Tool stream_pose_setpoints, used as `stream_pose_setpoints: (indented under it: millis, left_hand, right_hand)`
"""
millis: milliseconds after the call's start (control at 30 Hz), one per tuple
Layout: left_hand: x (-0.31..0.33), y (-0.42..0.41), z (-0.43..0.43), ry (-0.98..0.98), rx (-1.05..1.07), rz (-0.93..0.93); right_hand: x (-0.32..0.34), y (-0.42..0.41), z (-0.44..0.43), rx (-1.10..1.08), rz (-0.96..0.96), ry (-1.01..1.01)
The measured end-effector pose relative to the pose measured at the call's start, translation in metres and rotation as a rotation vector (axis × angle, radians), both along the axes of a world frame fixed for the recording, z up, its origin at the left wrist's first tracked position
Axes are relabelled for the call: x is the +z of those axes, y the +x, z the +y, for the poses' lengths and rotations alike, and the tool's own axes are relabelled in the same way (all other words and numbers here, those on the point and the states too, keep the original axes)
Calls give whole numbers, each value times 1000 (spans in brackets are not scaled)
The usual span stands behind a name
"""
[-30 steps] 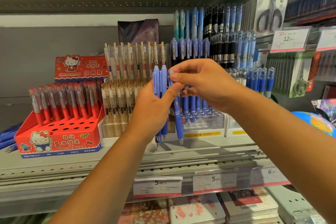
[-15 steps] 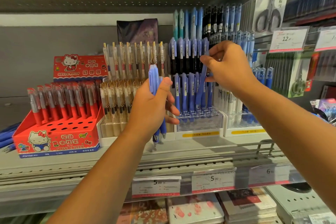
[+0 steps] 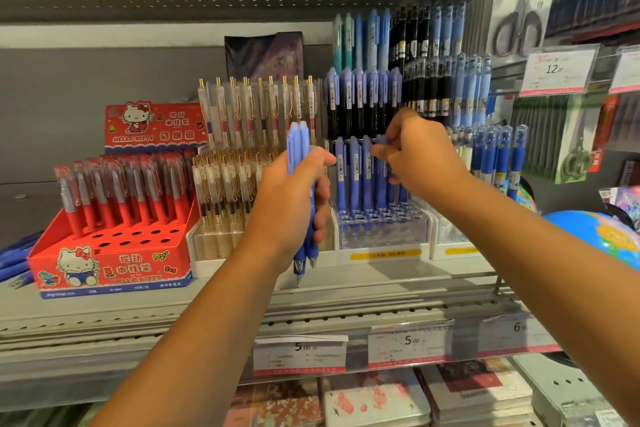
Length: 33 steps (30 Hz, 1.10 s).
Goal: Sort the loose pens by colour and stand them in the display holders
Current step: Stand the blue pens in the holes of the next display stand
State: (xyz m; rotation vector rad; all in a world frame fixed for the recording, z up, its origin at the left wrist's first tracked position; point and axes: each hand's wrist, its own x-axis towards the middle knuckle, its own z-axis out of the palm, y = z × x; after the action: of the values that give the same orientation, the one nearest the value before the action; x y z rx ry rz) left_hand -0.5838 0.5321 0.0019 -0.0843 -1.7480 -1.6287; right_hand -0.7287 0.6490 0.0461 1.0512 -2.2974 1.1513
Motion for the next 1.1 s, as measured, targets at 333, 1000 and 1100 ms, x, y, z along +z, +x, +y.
stream_pose_setpoints:
  millis: [333,1000,1100]
  left_hand:
    - [2,-1,3,-35,-14,-20]
    - [2,0,7,-65,-64,57]
    - [1,-2,5,-18,-61,52]
  right_hand:
    - [-1,8,4,-197,257,257]
    - [0,50,-1,606,-412,-314]
    - [2,48,1,594,-379,-344]
